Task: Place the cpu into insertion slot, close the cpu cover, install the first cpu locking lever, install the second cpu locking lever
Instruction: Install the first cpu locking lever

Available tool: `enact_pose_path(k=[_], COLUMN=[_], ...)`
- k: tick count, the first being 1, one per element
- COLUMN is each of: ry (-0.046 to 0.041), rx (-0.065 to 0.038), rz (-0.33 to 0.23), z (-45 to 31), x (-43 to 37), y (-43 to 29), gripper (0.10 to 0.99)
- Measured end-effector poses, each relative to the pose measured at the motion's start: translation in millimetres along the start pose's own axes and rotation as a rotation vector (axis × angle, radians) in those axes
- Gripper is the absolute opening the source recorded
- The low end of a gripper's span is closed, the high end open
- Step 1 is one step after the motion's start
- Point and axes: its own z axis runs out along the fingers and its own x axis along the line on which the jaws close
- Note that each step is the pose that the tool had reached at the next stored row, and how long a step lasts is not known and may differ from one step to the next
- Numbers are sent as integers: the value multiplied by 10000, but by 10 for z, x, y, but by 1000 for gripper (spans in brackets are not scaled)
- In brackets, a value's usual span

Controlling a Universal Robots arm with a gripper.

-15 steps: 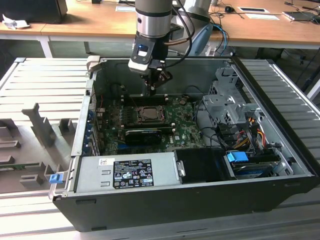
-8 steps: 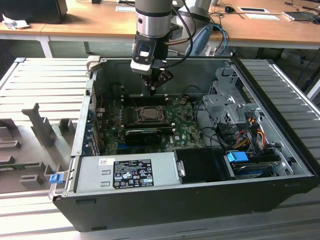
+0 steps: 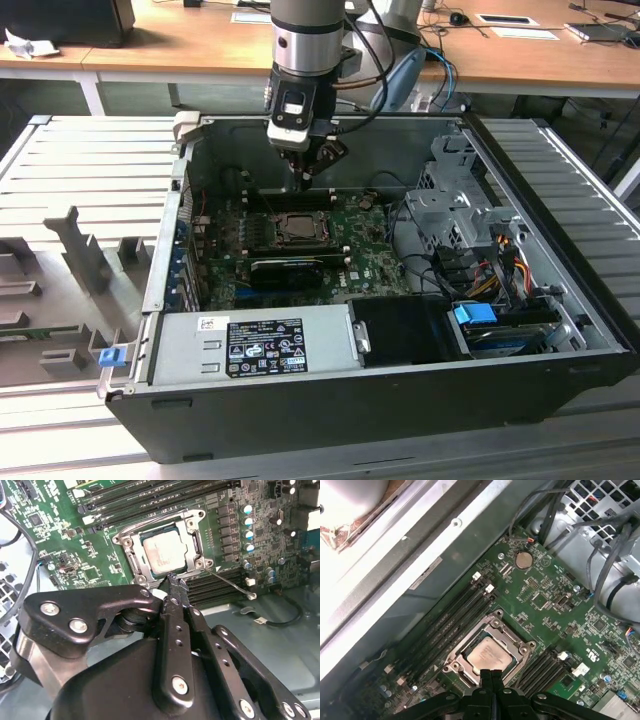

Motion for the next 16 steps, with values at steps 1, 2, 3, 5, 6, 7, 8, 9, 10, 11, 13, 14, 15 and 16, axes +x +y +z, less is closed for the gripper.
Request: enact_pose_path(k=[1, 2, 3, 5, 6, 7, 8, 9, 10, 11, 13, 14, 15, 16], ry=[2, 3, 7, 12, 16, 19, 21, 25, 28, 30, 35, 38, 40, 49], rx=[0, 0, -1, -2, -2, -2, -3, -3, -3, -3, -5, -4, -4, -7], rz=[-88, -149, -280, -473, -651, -760, -857, -994, -1106, -1185, -1384, -1513, -1621, -1954], z=[0, 0, 0, 1, 1, 1, 1, 1, 1, 1, 2, 2, 3, 5], x=[0, 0, 0, 0, 0, 0, 0, 0, 0, 0, 0, 0, 0, 0], y=[0, 0, 0, 0, 0, 0, 0, 0, 0, 0, 0, 0, 0, 0], gripper=[106, 106, 106, 106, 106, 106, 106, 106, 106, 106, 106, 106, 106, 106])
